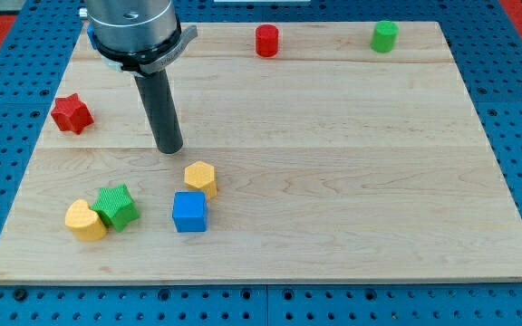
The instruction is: Separate the green star from the yellow heart
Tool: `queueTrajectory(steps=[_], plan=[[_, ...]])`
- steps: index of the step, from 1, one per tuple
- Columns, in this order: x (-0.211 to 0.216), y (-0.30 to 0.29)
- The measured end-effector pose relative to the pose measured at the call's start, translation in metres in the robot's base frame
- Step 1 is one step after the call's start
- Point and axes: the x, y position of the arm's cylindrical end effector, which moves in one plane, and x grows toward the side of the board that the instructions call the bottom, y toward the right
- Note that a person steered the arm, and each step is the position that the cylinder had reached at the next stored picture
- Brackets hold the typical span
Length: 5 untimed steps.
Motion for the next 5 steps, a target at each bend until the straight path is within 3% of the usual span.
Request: queueTrajectory(steps=[2,5], plan=[[0.003,-0.051],[0.022,-0.074]])
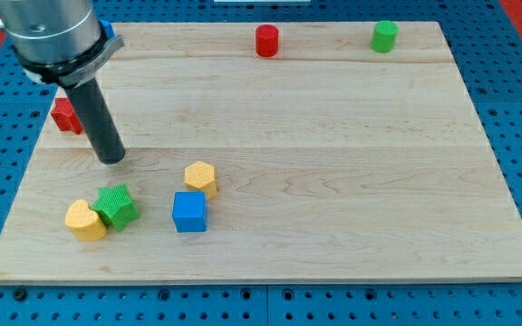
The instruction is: Separate the green star from the yellow heart
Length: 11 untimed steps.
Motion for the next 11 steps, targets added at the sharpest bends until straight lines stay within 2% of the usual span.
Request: queueTrajectory(steps=[2,4,7,11], plan=[[0.038,-0.037],[0.048,0.008],[0.09,-0.007],[0.075,0.086]])
